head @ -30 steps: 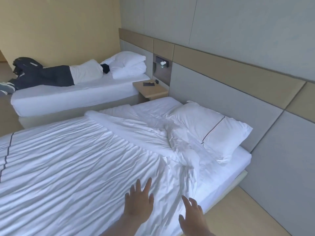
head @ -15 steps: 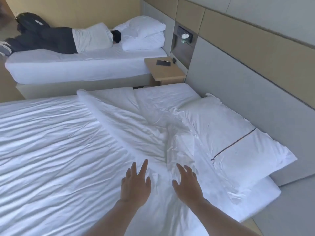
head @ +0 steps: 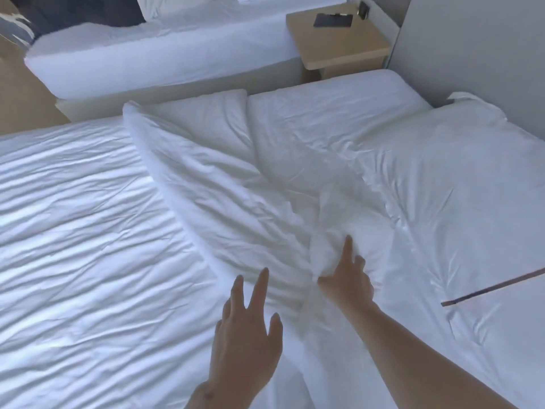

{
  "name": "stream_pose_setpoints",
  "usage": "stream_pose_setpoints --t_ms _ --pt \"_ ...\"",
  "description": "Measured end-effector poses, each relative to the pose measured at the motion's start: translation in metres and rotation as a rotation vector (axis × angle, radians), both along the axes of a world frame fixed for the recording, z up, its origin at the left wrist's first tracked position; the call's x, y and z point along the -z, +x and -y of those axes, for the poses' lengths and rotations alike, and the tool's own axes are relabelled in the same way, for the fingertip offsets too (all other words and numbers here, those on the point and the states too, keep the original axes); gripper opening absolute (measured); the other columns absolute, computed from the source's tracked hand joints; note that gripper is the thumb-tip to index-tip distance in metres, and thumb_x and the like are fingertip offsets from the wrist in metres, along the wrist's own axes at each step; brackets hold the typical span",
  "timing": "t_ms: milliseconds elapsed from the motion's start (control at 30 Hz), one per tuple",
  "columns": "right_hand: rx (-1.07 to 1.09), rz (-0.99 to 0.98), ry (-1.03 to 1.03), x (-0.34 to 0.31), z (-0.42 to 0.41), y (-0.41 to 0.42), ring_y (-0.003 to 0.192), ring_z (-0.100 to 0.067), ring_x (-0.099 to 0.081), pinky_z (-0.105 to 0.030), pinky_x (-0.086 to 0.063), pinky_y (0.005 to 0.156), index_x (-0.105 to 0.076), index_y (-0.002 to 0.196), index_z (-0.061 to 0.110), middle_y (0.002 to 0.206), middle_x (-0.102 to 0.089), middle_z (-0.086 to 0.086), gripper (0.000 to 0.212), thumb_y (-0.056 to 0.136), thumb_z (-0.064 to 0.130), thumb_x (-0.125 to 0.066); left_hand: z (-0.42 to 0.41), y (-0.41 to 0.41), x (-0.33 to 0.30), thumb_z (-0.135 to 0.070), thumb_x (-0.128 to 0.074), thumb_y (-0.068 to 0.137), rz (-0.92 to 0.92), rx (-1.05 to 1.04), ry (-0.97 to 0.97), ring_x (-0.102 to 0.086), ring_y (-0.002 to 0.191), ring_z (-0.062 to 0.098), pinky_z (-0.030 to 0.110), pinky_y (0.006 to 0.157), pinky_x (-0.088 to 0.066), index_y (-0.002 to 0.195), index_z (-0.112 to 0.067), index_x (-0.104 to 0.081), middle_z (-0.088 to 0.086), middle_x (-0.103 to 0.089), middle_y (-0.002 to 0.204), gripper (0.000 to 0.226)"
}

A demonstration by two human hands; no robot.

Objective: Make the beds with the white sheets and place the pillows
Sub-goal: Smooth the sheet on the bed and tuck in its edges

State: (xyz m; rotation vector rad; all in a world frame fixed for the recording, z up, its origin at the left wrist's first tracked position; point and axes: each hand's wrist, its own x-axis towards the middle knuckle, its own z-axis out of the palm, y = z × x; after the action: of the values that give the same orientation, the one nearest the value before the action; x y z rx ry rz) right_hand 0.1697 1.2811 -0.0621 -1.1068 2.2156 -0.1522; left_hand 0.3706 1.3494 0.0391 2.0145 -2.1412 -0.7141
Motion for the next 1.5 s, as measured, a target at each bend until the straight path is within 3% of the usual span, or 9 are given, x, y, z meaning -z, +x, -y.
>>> stream_pose_setpoints --t_ms 167,433,600,700,800,867,967,1200,1500 --pt "-0.093 -0.052 -0.061 -0.009 -0.025 -0.005 0.109 -0.031 -0.062 -0.036 -0.048 0.087 -0.004 0.158 0.015 0.117 -0.065 -0.009 0.084 0.090 0.018 -0.054 -0.004 -0.010 -0.012 -0.041 -0.047 0.098 -0.072 -0.009 0.038 -0.024 0.146 0.016 0.032 0.107 -0.041 0.139 -0.063 0.021 -0.008 0.004 0.164 0.082" --pt "-0.329 0.247 -0.374 -0.109 -0.119 0.048 0.092 -0.011 -0.067 -0.025 -0.052 0.078 -0.007 0.156 0.035 0.105 -0.053 0.030 0.095 0.083 0.017 -0.065 -0.032 -0.004 -0.090 -0.049 -0.062 0.090 -0.380 -0.095 -0.119 -0.023 0.148 0.012 0.030 0.109 -0.038 0.141 -0.069 0.008 -0.009 -0.014 0.162 0.089" --pt "-0.511 0.291 -0.475 -0.171 -0.191 0.102 0.088 -0.002 -0.062 -0.018 -0.047 0.072 -0.001 0.147 0.051 0.100 -0.050 0.036 0.106 0.074 0.019 -0.070 -0.056 0.058 -0.138 -0.072 -0.056 0.080 0.197 0.111 -0.396 0.001 0.151 0.038 0.063 0.116 -0.016 0.153 -0.051 -0.008 0.008 -0.006 0.166 0.089" --pt "-0.595 0.331 -0.477 -0.202 -0.237 0.138 0.095 0.000 -0.060 -0.012 -0.044 0.077 -0.002 0.144 0.055 0.103 -0.055 0.035 0.105 0.068 0.022 -0.067 -0.075 0.112 -0.167 -0.089 -0.049 0.067 0.338 0.088 -0.178 -0.007 0.151 0.038 0.059 0.118 -0.012 0.148 -0.056 0.014 0.008 -0.002 0.166 0.107" --pt "-0.612 0.349 -0.485 -0.229 -0.289 0.186 0.106 0.004 -0.054 -0.004 -0.038 0.079 -0.006 0.143 0.056 0.109 -0.060 0.034 0.101 0.066 0.024 -0.063 -0.111 0.183 -0.190 -0.075 -0.073 0.062 -0.018 -0.166 0.208 -0.051 0.126 0.028 0.040 0.097 -0.045 0.140 -0.065 0.022 0.008 -0.038 0.151 0.123" --pt "-0.643 0.322 -0.460 -0.240 -0.326 0.224 0.107 0.004 -0.054 -0.003 -0.037 0.079 -0.007 0.145 0.054 0.112 -0.060 0.032 0.100 0.068 0.022 -0.062 -0.160 0.225 -0.197 -0.059 -0.081 0.068 -0.233 -0.233 0.206 -0.065 0.090 0.014 0.031 0.076 -0.052 0.140 -0.067 0.017 0.001 -0.062 0.122 0.122" --pt "-0.707 0.225 -0.402 -0.255 -0.384 0.278 0.109 0.002 -0.056 -0.007 -0.038 0.082 -0.013 0.147 0.049 0.116 -0.058 0.030 0.094 0.073 0.018 -0.062 -0.243 0.278 -0.199 -0.048 -0.076 0.078 -0.295 -0.286 0.096 -0.064 0.067 0.011 0.027 0.058 -0.053 0.139 -0.070 0.014 -0.011 -0.064 0.084 0.111" --pt "-0.826 0.076 -0.309 -0.282 -0.454 0.386 0.105 -0.006 -0.058 -0.016 -0.038 0.078 -0.026 0.141 0.042 0.116 -0.059 0.021 0.078 0.077 0.010 -0.057 -0.383 0.404 -0.157 -0.041 -0.072 0.083 -0.407 -0.441 0.102 -0.065 0.071 0.013 0.031 0.066 -0.056 0.142 -0.067 0.011 -0.007 -0.067 0.089 0.105" --pt "-0.935 -0.028 -0.113 -0.208 -0.473 0.433 0.099 -0.023 -0.058 -0.034 -0.049 0.081 -0.031 0.135 0.028 0.111 -0.060 0.004 0.063 0.080 0.005 -0.052 -0.399 0.446 -0.091 -0.050 -0.067 0.086 -0.302 -0.360 0.217 -0.064 0.074 0.016 0.025 0.062 -0.048 0.145 -0.060 0.015 -0.004 -0.064 0.081 0.102"
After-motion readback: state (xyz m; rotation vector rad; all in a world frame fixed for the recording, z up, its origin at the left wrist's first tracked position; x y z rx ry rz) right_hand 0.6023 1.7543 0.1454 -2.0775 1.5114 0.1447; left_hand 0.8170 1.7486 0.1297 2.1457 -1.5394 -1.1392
